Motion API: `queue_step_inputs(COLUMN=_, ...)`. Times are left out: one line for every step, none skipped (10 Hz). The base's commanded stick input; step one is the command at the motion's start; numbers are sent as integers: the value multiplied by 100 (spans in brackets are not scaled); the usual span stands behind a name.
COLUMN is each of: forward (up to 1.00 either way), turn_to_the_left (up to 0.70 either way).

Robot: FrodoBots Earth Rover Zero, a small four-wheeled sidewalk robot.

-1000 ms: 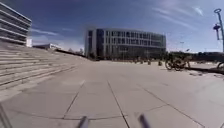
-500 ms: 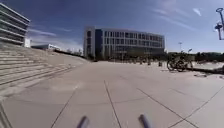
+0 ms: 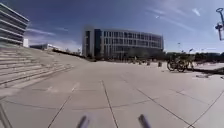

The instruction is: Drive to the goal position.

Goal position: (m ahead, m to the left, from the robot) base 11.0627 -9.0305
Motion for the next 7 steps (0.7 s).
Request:
queue_step_inputs(forward=0, turn_to_the_left=0)
queue_step_inputs(forward=0, turn_to_the_left=0)
queue_step_inputs(forward=5, turn_to_the_left=0)
queue_step_inputs(forward=21, turn_to_the_left=0)
queue_step_inputs(forward=65, turn_to_the_left=0)
queue_step_inputs(forward=70, turn_to_the_left=0)
queue_step_inputs(forward=70, turn_to_the_left=0)
